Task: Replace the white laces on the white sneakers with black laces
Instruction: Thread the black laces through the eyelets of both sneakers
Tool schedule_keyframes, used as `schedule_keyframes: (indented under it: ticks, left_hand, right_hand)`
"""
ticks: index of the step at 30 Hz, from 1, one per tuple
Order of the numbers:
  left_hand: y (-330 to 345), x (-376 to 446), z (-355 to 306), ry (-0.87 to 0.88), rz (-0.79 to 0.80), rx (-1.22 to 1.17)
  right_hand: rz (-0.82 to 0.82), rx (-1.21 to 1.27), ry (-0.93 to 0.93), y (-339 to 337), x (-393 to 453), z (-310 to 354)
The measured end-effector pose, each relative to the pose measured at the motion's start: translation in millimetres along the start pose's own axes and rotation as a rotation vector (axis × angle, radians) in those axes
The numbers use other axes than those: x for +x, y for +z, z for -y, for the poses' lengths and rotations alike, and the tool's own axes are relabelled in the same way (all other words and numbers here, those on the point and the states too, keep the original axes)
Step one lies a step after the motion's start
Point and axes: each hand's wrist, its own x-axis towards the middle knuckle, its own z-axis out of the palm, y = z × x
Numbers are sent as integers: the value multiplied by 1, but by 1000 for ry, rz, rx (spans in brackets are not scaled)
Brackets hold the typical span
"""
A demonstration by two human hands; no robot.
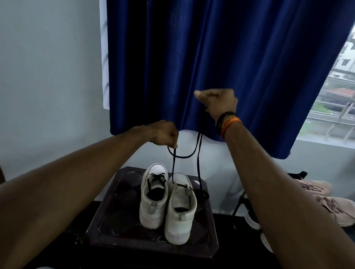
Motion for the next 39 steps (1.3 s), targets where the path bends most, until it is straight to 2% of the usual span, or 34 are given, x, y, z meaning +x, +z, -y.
schedule_keyframes:
  ticks: [2,5,12,16,20,27,33,37,39]
  left_hand:
    - [-3,0,-4,8,1,-36]
    - [-12,-1,-9,27,-110,-170]
    - [-81,3,-49,81,-549,-459]
    - [-130,3,-80,116,-718,-624]
    - [-161,0,-103,178,-749,-626]
    - [-177,7,-125,185,-808,-618]
    - [-206,1,-143,244,-856,-701]
    - [-225,-4,-156,269,-854,-699]
    - [-231,-6,-161,268,-877,-709]
  right_hand:
    - [-49,41,-44,-9,10,21]
    - [-92,102,-93,-19,20,47]
    - [-99,190,-45,-24,39,78]
    - [-109,144,-63,-23,45,89]
    - [-119,112,-91,-24,51,100]
    - [-99,90,-81,-36,62,125]
    - [-24,55,-55,-56,82,158]
    - [-67,203,-20,-64,88,177]
    - [-96,198,-32,-67,89,186]
